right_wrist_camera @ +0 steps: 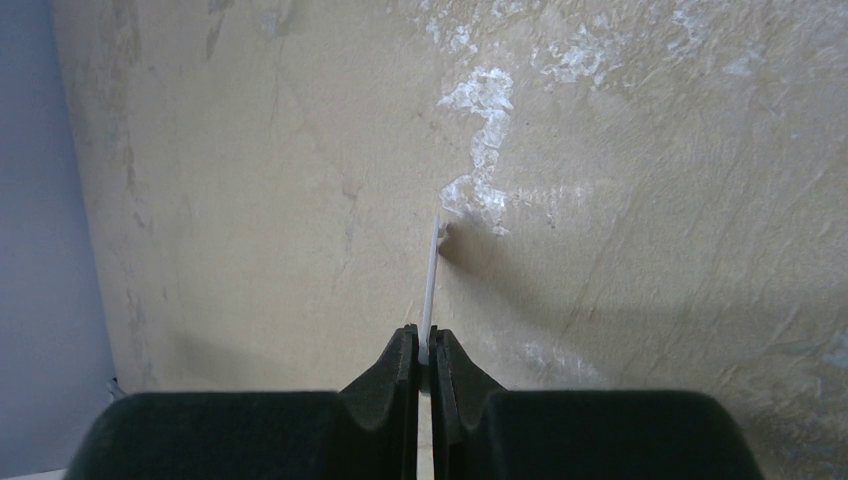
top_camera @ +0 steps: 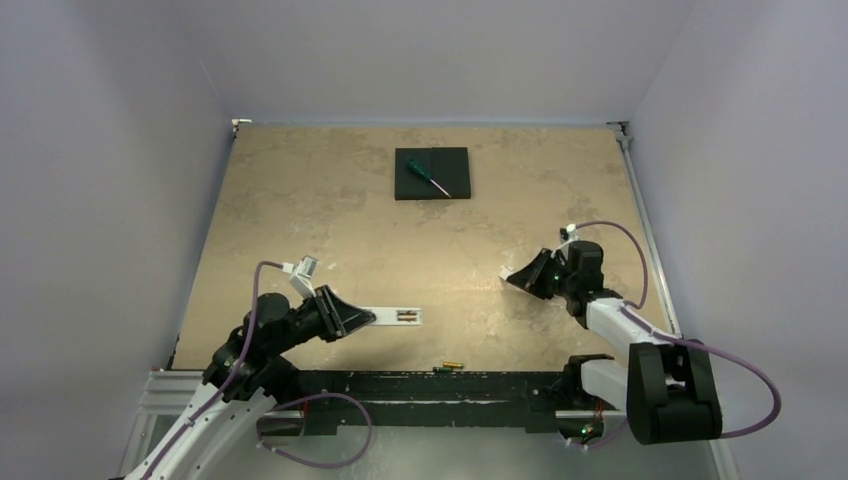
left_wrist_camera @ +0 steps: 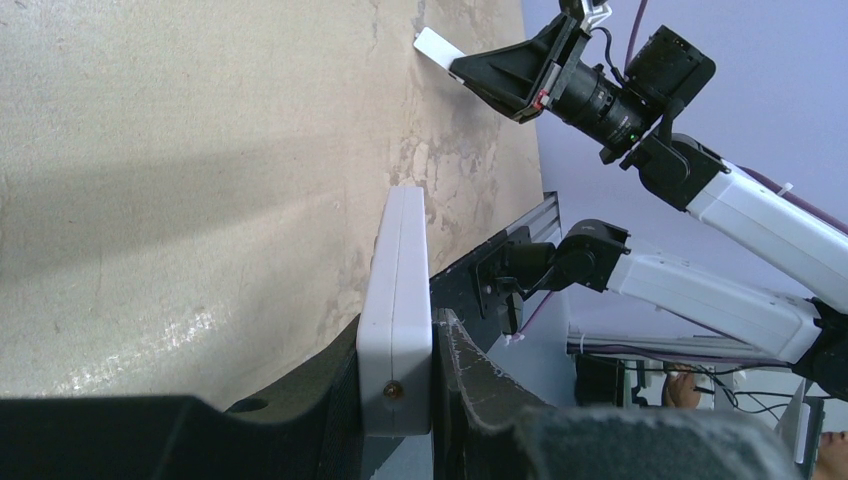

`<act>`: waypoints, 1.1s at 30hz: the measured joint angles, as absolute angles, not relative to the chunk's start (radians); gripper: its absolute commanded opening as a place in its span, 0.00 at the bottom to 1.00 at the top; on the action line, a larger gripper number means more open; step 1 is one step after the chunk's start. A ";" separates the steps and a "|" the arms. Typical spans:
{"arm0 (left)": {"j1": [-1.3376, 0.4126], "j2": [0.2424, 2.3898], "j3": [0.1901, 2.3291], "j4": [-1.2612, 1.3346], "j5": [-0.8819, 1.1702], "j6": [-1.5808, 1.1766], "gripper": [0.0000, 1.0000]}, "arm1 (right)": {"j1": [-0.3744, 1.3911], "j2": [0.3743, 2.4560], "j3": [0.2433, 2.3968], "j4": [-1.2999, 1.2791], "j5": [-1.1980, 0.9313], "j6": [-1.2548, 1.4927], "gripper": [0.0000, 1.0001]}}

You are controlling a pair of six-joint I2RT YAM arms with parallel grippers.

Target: Load the batteries into the remote control

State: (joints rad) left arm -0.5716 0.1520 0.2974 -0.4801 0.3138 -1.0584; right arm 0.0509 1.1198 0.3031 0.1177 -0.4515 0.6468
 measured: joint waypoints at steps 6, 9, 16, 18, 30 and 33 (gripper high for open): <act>-0.572 0.147 0.297 -0.480 0.314 -1.059 0.00 | 0.051 1.149 0.299 0.170 -0.466 0.667 0.13; -0.572 0.147 0.297 -0.480 0.314 -1.059 0.00 | 0.050 1.163 0.294 0.189 -0.466 0.677 0.27; -0.572 0.145 0.297 -0.480 0.314 -1.059 0.00 | 0.049 1.191 0.291 0.203 -0.465 0.689 0.36; -0.572 0.143 0.297 -0.480 0.314 -1.059 0.00 | 0.049 1.191 0.292 0.203 -0.465 0.689 0.38; -0.572 0.126 0.297 -0.488 0.314 -1.059 0.00 | 0.047 1.144 0.292 0.154 -0.409 0.684 0.45; -0.572 0.123 0.297 -0.488 0.314 -1.059 0.00 | 0.045 1.110 0.296 0.112 -0.377 0.680 0.47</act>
